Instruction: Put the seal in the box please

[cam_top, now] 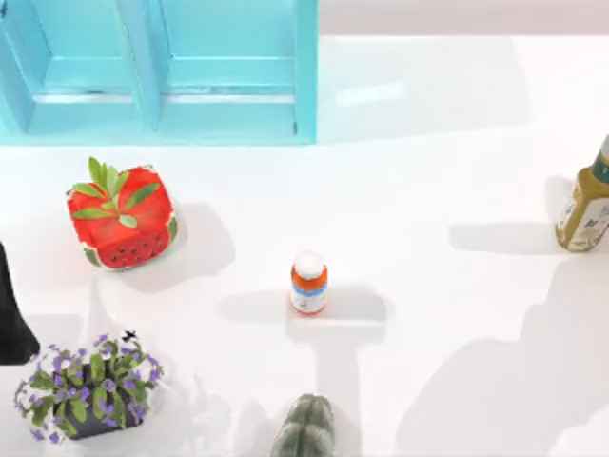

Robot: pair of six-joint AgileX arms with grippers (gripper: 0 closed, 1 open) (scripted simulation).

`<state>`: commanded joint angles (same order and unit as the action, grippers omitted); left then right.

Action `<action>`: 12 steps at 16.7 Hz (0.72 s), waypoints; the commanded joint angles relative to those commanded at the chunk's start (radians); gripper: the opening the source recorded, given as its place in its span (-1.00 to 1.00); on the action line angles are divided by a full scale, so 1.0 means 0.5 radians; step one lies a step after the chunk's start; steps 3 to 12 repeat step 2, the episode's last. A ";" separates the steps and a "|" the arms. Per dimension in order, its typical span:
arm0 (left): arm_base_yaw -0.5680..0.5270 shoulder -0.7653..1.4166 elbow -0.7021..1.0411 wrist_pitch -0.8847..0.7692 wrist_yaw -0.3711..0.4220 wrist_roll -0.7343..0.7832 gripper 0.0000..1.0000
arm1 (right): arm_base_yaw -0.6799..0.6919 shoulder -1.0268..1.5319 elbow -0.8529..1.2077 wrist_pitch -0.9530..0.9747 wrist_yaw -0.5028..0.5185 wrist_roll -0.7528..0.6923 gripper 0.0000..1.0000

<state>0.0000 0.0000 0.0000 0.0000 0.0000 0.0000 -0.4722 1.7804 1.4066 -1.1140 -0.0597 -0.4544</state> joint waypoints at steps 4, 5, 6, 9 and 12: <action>0.000 0.000 0.000 0.000 0.000 0.000 1.00 | 0.000 0.000 0.000 0.000 0.000 0.000 1.00; 0.000 0.000 0.000 0.000 0.000 0.000 1.00 | 0.000 0.000 0.000 0.000 0.000 0.000 1.00; 0.000 0.000 0.000 0.000 0.000 0.000 1.00 | 0.000 0.000 0.000 0.000 0.000 0.000 1.00; 0.000 0.000 0.000 0.000 0.000 0.000 1.00 | 0.000 0.000 0.000 0.000 0.000 0.000 1.00; 0.000 0.000 0.000 0.000 0.000 0.000 1.00 | 0.000 0.000 0.000 0.000 0.000 0.000 1.00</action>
